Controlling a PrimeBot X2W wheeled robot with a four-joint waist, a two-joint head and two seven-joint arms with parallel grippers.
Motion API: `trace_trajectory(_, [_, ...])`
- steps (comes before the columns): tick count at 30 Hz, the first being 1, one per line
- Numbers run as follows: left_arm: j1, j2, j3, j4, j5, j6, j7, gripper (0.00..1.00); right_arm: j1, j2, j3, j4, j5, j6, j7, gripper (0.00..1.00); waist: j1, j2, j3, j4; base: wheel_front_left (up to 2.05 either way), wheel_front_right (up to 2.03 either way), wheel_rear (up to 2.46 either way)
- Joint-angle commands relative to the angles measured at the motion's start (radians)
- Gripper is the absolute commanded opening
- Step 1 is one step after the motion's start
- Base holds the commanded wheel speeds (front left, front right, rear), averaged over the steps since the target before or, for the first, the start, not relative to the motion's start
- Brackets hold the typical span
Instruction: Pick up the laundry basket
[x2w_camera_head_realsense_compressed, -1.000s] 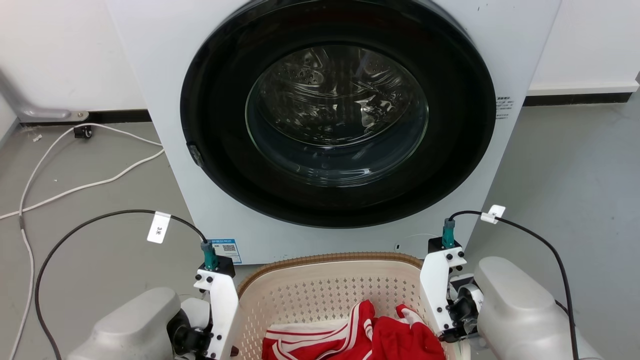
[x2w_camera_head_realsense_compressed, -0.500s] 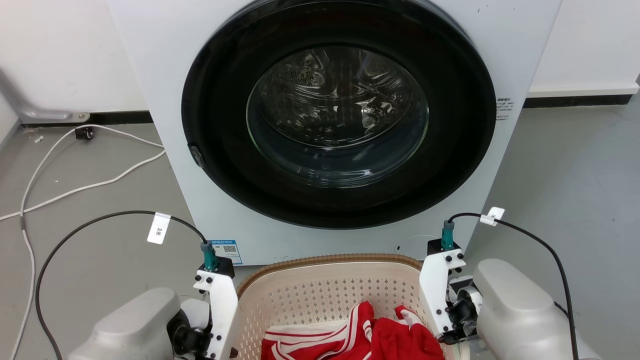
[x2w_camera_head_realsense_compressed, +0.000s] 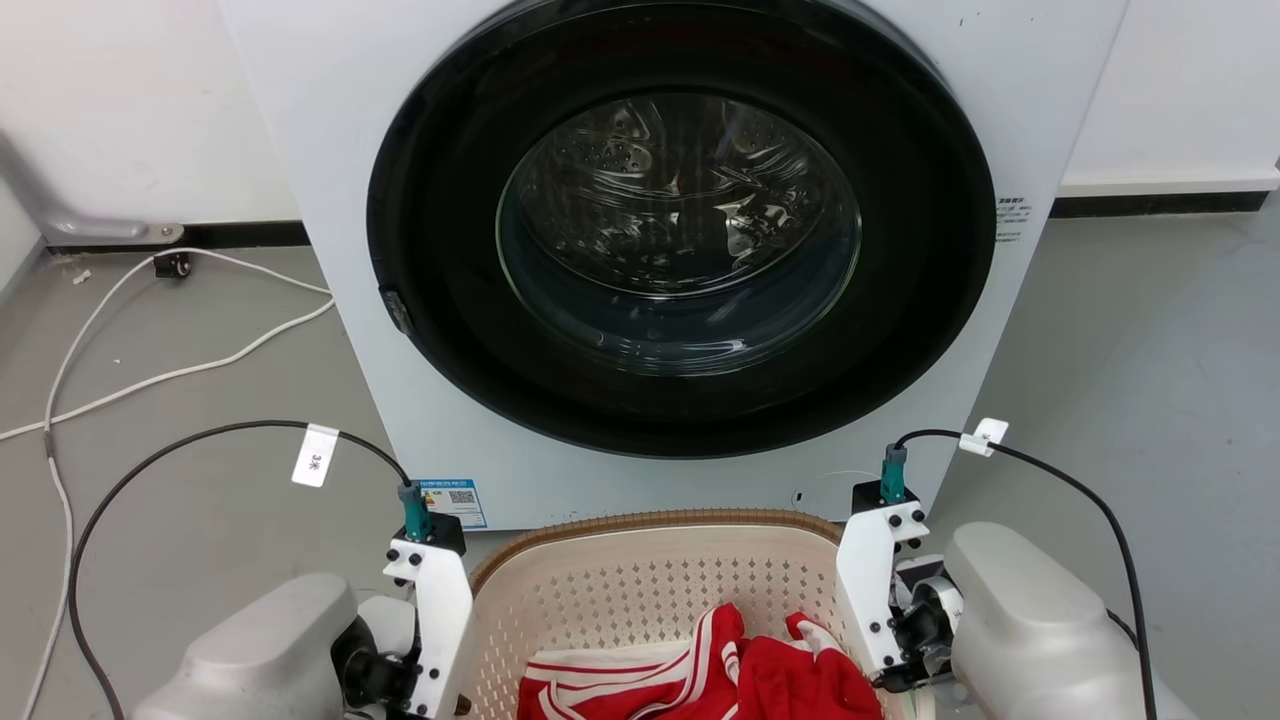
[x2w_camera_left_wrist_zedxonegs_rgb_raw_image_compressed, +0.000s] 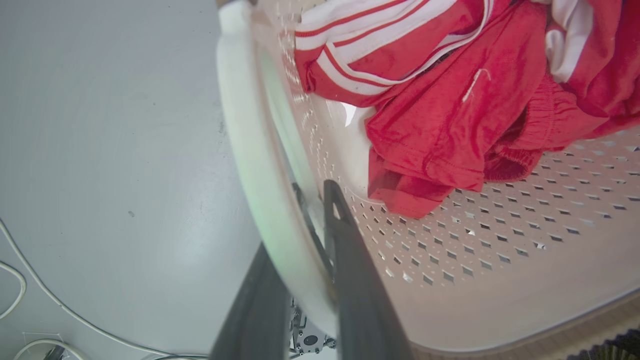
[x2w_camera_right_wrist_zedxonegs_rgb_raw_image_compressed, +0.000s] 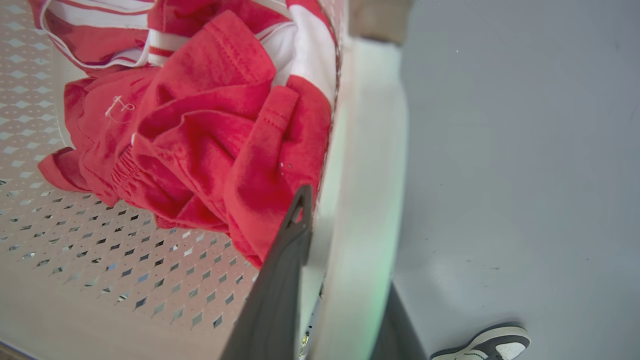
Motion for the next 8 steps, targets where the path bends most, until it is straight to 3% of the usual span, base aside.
trace_trajectory(1, [-0.003,0.024,-0.009,0.016,0.016,0.0,0.01,0.0,-0.014,-0.021,0.007,0.0,-0.007,0.004,-0.007,0.0,0.0,0.0,0.001,0.0,0.0,0.0,0.0])
trace_trajectory(8, [-0.006,0.021,-0.009,0.03,0.012,0.001,0.013,0.0,-0.016,-0.021,0.016,0.003,0.007,0.004,-0.009,0.0,0.0,0.0,-0.001,0.002,0.0,0.0,0.0])
